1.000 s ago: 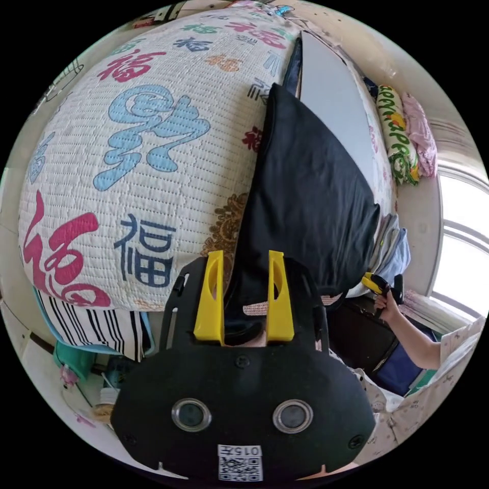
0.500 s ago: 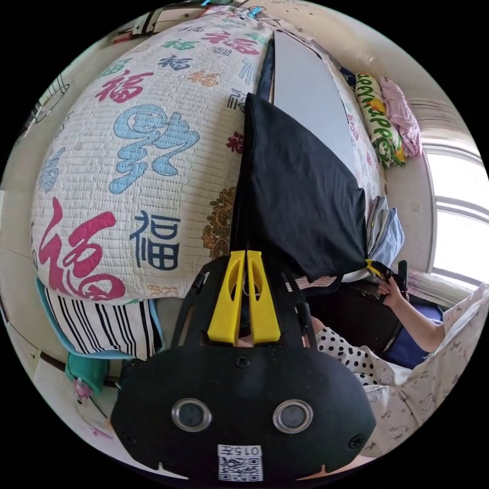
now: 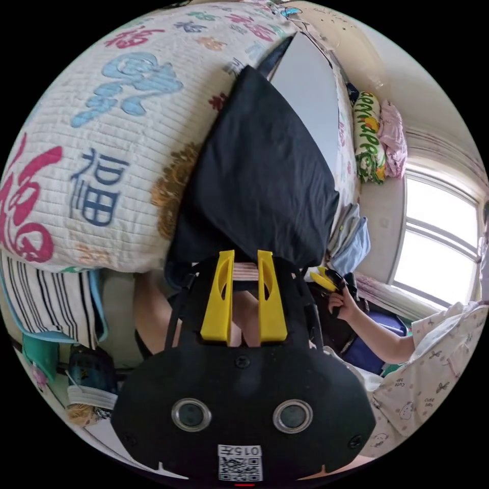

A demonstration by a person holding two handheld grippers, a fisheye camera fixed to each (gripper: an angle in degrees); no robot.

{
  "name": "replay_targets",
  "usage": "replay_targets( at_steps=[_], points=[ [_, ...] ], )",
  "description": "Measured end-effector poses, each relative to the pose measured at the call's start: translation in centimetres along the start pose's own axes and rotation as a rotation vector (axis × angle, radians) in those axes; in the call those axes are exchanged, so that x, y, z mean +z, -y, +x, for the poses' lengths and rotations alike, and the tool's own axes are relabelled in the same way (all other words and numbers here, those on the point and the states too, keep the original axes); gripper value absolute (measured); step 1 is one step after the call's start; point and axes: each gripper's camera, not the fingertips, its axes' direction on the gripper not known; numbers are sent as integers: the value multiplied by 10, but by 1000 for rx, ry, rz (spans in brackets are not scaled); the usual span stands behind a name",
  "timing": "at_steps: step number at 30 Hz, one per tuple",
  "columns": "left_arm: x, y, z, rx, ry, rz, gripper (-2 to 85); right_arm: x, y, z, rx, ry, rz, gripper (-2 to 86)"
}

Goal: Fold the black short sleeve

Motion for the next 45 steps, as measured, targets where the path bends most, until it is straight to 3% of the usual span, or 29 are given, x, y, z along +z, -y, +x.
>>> replay_targets(
  at_steps=[5,11,18,24,31,34,37,42,45],
  points=[
    [28,3,-5,-71,-110,-33,81,3,16,4,11,15,-22,103],
    [27,0,-21,-155,-88,1,56,1,37,22,63,40,-42,99],
    [19,-10,-22,-192,-98,-13,107,-12,50,40,83,61,-41,80],
    [33,-22,-19,-204,-102,-24,28,-17,49,53,92,67,-92,22],
    [19,-41,-17,-146,-150,-7,0,-23,31,38,13,-3,-136,-1],
    [-8,-30,2,-75,-300,95,-2,-47,21,7,-54,43,-91,-3],
    [-38,27,44,106,-432,234,-1,-87,44,-65,-196,223,64,-4],
    [-83,186,149,411,-554,560,35,-139,151,-296,-643,271,471,5],
    [-97,221,180,458,-653,668,54,-137,170,-363,-728,316,516,36]
  ],
)
